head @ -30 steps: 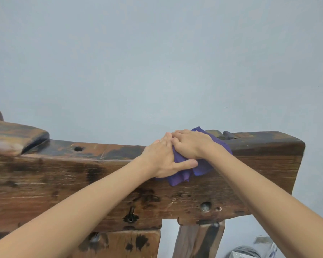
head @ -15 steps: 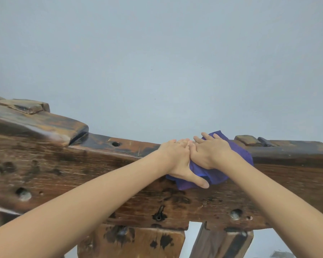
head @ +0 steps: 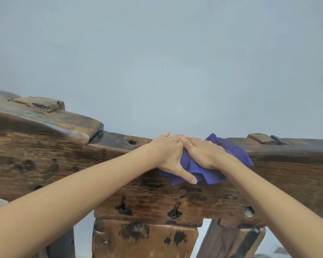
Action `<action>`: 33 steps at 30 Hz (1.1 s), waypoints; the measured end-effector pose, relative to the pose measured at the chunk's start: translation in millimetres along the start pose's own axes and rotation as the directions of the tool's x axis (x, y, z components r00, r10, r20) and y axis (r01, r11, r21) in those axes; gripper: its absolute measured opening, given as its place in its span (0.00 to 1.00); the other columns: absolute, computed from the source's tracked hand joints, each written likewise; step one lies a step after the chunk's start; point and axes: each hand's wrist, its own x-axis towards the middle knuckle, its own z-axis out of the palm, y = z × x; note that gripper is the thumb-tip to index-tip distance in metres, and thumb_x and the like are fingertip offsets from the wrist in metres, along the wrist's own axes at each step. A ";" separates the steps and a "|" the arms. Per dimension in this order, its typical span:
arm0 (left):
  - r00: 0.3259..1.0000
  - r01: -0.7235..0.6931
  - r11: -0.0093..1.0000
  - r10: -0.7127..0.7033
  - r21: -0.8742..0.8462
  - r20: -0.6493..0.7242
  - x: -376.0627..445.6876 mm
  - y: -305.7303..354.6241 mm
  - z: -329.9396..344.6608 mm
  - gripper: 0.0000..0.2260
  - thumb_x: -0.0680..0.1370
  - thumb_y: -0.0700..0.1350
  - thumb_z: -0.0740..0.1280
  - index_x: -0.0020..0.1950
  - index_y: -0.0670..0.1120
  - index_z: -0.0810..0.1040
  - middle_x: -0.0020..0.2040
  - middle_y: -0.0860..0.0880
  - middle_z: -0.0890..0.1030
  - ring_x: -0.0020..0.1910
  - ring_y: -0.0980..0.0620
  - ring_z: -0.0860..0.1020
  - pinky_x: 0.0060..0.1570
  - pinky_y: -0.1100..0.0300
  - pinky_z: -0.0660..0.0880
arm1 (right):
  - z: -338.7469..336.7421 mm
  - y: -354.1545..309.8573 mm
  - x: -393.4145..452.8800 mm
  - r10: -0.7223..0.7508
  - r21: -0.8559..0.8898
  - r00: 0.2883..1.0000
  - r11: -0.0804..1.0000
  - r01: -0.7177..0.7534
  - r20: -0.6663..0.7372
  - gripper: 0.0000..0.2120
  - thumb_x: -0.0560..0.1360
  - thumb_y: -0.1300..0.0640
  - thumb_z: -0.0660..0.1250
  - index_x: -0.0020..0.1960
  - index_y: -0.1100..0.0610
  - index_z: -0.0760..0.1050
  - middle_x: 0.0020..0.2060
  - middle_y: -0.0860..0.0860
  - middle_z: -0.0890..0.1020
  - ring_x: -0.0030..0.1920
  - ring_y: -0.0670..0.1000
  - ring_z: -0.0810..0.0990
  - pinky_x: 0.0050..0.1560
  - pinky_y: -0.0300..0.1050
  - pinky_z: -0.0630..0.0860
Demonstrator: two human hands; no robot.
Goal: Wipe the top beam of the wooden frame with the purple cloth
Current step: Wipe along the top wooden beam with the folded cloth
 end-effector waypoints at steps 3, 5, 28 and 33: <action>1.000 0.001 1.000 -0.001 -0.016 0.002 -7.8 -10.5 -0.5 0.57 0.65 0.78 0.64 0.82 0.42 0.56 0.82 0.44 0.60 0.81 0.48 0.56 0.80 0.47 0.47 | 2.7 -8.7 0.0 0.020 0.031 1.000 0.999 -0.019 -0.024 0.28 0.84 0.39 0.40 0.82 0.43 0.59 0.81 0.41 0.62 0.81 0.49 0.59 0.78 0.60 0.49; 1.000 -0.001 1.000 0.001 -0.021 0.005 -12.7 -17.0 -1.4 0.57 0.65 0.78 0.65 0.82 0.42 0.56 0.81 0.44 0.61 0.81 0.48 0.57 0.80 0.48 0.48 | 3.8 -17.1 1.4 0.026 0.046 0.999 0.999 -0.025 -0.024 0.29 0.84 0.39 0.39 0.82 0.43 0.59 0.81 0.41 0.62 0.81 0.49 0.58 0.79 0.61 0.48; 0.968 0.110 0.991 -0.123 0.072 0.219 -91.6 -109.6 -22.5 0.50 0.73 0.61 0.67 0.83 0.40 0.43 0.84 0.43 0.51 0.82 0.47 0.52 0.79 0.51 0.54 | 29.2 -137.3 35.8 -0.064 0.047 0.996 0.997 0.067 -0.058 0.29 0.82 0.44 0.44 0.79 0.48 0.63 0.78 0.48 0.69 0.77 0.52 0.67 0.74 0.56 0.61; 0.956 0.110 0.980 -0.150 0.166 0.252 -110.2 -120.9 -32.7 0.45 0.73 0.53 0.66 0.83 0.40 0.48 0.80 0.41 0.62 0.77 0.44 0.64 0.74 0.49 0.65 | 30.1 -161.2 38.4 -0.058 0.088 0.996 0.994 0.064 -0.068 0.28 0.80 0.44 0.44 0.76 0.49 0.66 0.74 0.50 0.73 0.72 0.54 0.71 0.67 0.55 0.65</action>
